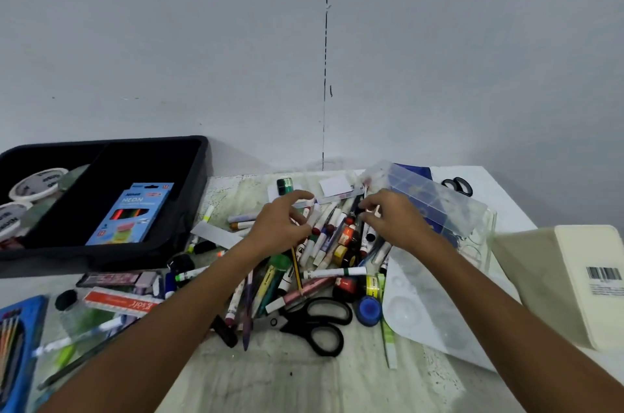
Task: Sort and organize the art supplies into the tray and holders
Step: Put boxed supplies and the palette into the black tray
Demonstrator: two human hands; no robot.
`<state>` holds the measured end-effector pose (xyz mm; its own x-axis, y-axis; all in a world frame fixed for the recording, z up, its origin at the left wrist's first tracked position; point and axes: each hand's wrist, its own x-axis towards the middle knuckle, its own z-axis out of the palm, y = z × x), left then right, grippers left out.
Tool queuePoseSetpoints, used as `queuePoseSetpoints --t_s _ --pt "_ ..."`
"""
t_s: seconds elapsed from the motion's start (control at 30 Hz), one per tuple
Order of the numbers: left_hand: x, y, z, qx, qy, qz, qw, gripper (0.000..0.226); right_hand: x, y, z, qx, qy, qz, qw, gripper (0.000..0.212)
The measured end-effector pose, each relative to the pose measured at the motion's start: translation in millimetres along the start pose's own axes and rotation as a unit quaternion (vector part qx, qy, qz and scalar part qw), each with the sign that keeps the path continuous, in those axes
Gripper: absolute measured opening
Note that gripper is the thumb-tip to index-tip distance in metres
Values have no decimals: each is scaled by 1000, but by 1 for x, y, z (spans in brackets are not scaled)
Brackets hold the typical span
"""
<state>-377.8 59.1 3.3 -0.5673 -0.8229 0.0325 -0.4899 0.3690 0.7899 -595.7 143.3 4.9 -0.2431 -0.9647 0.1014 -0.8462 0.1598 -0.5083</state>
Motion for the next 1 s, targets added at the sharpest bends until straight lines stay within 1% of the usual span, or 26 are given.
queuePoseSetpoints --t_s 0.07,0.17,0.2,0.27,0.37,0.47,0.53,0.6,0.67,0.7,0.73,0.83,0.93,1.0 --pt "-5 -3 -9 -67 -26 -24 997 46 13 -11 10 -42 -38 -9 998 35" --pt "-16 -6 -20 -128 -53 -45 989 37 33 -26 24 -144 -103 29 984 53" --pt "-19 -6 -23 -145 -57 -50 987 35 38 -29 28 -168 -121 45 977 56" --pt "-26 -10 -29 -170 -60 -58 982 34 46 -32 35 -175 -138 70 972 53" --pt "-38 -14 -36 -189 -58 -59 979 31 51 -33 38 -113 -132 95 980 49" --pt "-52 -17 -43 -191 -48 -64 978 27 50 -37 37 -19 -119 105 987 43" --pt "-62 -18 -50 -193 -40 -66 978 27 47 -42 33 59 -89 104 989 30" --pt "-76 -21 -58 -185 -35 -71 980 27 40 -51 27 110 -39 82 990 21" --pt "-93 -26 -66 -163 -37 -75 983 27 27 -66 21 156 6 56 986 19" --pt "-101 -28 -69 -155 -39 -80 984 26 19 -74 19 190 10 47 981 20" --pt "-111 -32 -72 -147 -43 -88 984 24 9 -84 19 228 -3 42 973 21" --pt "-138 -42 -77 -127 -61 -103 985 19 -30 -117 26 300 -86 21 950 20" --pt "-159 -48 -77 -114 -80 -114 984 19 -65 -143 46 317 -158 0 935 19" --pt "-171 -52 -76 -98 -83 -107 986 18 -85 -155 63 321 -191 -6 927 18"
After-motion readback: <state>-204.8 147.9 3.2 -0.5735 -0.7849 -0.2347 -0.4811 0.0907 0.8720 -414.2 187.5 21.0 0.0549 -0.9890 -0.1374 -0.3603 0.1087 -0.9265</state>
